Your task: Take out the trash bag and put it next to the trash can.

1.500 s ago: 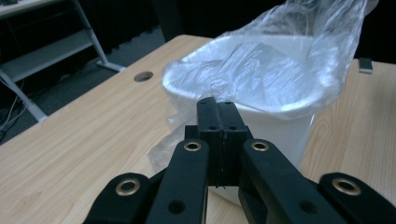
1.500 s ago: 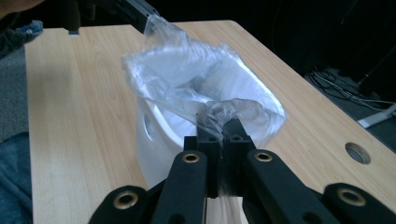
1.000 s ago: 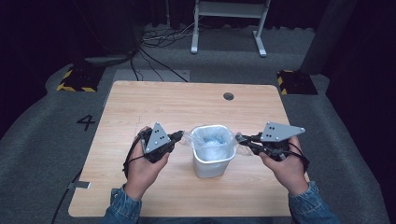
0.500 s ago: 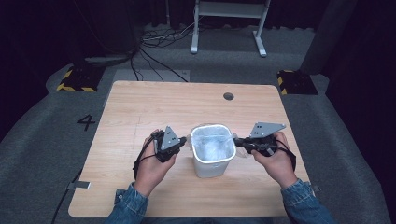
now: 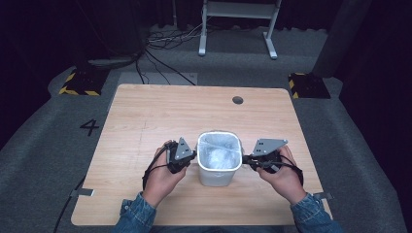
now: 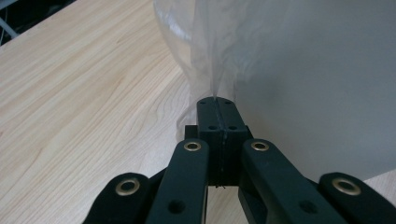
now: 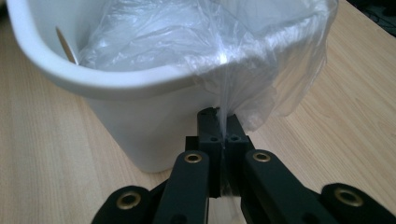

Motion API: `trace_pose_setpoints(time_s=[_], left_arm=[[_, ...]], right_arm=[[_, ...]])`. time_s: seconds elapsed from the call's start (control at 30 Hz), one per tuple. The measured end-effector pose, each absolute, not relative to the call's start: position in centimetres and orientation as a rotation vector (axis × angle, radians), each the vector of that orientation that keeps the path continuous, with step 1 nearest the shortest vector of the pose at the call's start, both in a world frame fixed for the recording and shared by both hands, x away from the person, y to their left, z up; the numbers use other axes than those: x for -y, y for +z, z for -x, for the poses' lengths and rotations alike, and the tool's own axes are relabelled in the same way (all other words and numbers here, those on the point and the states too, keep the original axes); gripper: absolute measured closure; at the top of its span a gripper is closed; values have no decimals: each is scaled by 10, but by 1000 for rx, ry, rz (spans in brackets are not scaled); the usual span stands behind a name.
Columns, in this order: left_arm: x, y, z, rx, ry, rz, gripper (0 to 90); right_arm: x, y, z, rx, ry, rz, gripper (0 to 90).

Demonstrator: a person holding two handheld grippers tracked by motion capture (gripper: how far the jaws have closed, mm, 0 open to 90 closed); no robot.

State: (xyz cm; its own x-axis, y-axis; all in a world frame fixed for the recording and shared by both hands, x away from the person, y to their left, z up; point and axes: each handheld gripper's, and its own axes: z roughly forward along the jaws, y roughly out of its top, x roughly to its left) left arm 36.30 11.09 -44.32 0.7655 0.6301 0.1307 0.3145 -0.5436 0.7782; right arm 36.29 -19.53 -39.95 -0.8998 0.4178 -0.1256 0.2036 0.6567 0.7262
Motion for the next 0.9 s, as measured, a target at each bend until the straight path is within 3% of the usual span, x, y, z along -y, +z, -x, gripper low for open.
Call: trace_pose_setpoints(time_s=[0.07,0.23,0.3,0.43,0.57,0.67,0.8,0.9], left_arm=[[-113,-445,-363,-711,508,-2177,898],[-116,-445,-363,-714,507,-2176,898],[-118,-443,-361,-717,507,-2172,898],[-124,-440,-356,-724,504,-2176,898],[-133,-435,-350,-727,488,-2159,878],[-137,-427,-346,-727,514,-2143,621],[-140,-416,-338,-720,535,-2138,467],[-141,-411,-333,-721,548,-2130,410]], right_arm=[[195,-398,-360,-2584,1088,-505,859],[205,-387,-355,-2492,1138,-567,414],[211,-381,-351,-2463,1156,-595,306],[222,-371,-336,-2401,1180,-582,231],[233,-364,-323,-2348,1197,-568,217],[243,-367,-317,-2343,1160,-595,216],[250,-381,-320,-2387,1125,-637,224],[251,-393,-326,-2434,1087,-676,228]])
